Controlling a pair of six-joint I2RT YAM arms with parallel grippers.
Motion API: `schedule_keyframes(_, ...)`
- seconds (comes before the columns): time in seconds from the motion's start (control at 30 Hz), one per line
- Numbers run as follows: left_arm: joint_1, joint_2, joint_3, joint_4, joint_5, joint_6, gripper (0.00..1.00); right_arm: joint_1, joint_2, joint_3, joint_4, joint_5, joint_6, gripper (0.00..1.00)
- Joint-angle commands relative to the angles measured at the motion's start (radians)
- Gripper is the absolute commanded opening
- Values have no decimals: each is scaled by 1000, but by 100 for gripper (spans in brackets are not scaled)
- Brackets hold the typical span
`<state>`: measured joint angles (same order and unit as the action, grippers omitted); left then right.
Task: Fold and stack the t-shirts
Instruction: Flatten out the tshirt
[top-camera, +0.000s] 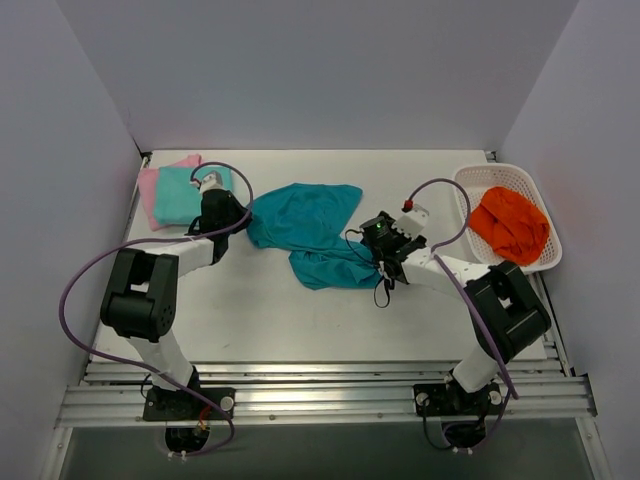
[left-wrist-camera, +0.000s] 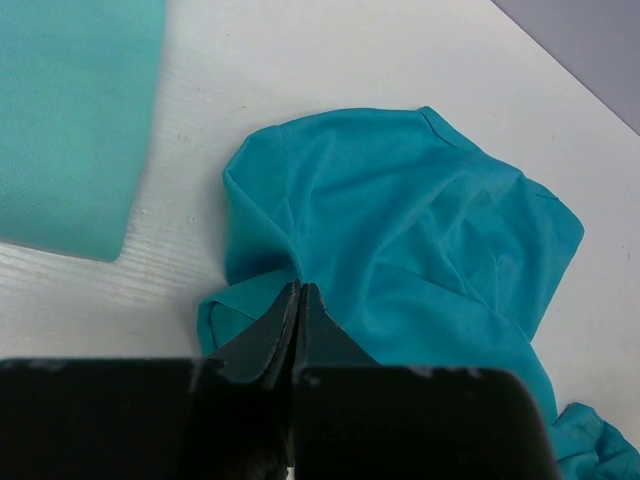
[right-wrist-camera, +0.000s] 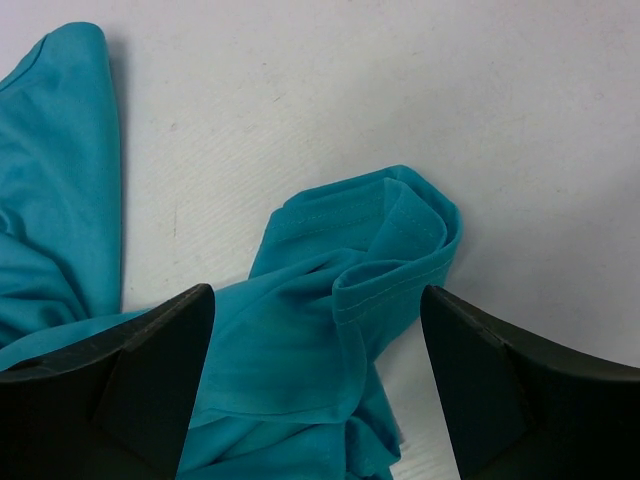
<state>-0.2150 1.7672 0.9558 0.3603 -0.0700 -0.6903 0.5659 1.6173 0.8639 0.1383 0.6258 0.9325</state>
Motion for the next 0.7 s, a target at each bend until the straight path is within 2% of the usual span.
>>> schedule_keyframes(0.0, 0, 12, 20, 54, 16, 8, 2, -14, -4, -17, 3, 12, 8, 70)
schedule_keyframes(0.03, 0, 14, 20, 54, 16, 8, 2, -17, 0, -23, 10, 6, 9, 47)
schedule_keyframes(0.13, 0, 15, 18, 55, 18, 8, 2, -31, 3, -42, 23, -6, 11, 18)
schedule_keyframes(0.3, 0, 12, 14, 55, 15, 11, 2, -55, 7, -62, 27, -23, 11, 8)
schedule_keyframes(0.33, 0, 12, 14, 55, 13, 11, 2, -60, 6, -63, 30, -26, 11, 0)
schedule_keyframes(0.53, 0, 17, 15, 58, 18, 9, 2, -69, -25, -78, 34, -31, 8, 0)
schedule_keyframes(0.67, -7, -26, 24, 25, -10, 12, 2, -51, -107, -68, 14, -26, 5, 0)
